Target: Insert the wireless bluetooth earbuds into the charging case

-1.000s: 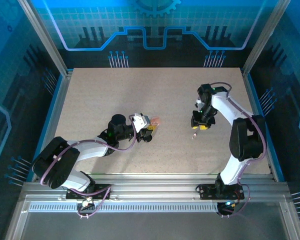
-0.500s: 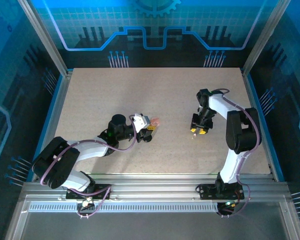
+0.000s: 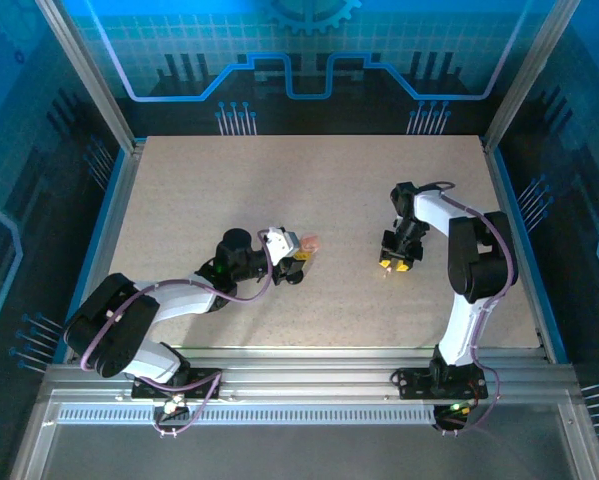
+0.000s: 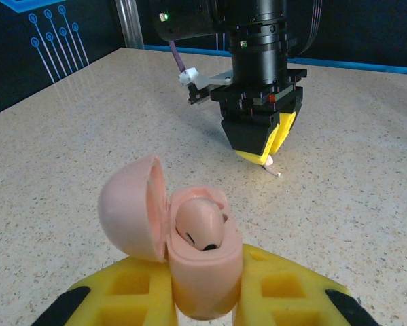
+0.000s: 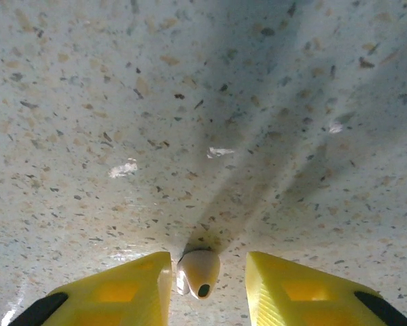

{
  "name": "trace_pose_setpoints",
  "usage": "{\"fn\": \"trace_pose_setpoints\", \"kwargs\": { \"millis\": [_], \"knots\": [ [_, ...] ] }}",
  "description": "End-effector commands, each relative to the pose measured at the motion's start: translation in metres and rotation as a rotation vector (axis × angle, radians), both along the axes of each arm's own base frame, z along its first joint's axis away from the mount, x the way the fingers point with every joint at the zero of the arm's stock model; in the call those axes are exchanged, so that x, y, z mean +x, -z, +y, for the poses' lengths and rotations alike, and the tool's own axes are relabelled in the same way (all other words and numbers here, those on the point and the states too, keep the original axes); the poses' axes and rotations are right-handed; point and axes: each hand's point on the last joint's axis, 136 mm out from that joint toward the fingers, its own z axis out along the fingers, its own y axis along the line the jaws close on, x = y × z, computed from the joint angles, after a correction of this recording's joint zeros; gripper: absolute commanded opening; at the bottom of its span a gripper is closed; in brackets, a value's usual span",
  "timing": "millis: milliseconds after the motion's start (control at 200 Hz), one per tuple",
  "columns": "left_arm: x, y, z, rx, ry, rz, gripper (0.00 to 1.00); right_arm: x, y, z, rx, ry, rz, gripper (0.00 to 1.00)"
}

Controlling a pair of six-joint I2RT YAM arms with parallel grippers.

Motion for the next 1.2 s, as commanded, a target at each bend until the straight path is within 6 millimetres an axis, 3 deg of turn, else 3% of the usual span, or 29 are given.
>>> {"fn": "trace_pose_setpoints", "kwargs": {
  "millis": [0,595,990,1196],
  "knots": [
    [0.001,-0.011,-0.005,-0.02,0.009,-0.034,0.13,-0.006,0.008,0.003,0.011,0.013,0.034,0.33],
    [0.001,-0.011,-0.005,-0.018,0.009,-0.034,0.13,-0.015,0.019,0.009,0.004,-0.005,0.066,0.23],
    [0.006,-0.003,-0.007,-0.028,-0.002,-0.012,0.14,-0.013,-0.002,0.009,-0.004,-0.002,-0.021,0.21],
    [0.009,0.008,-0.017,-0.049,0.019,0.009,0.13,-0.008,-0.023,0.018,0.02,-0.011,-0.138,0.22]
  ]
}}
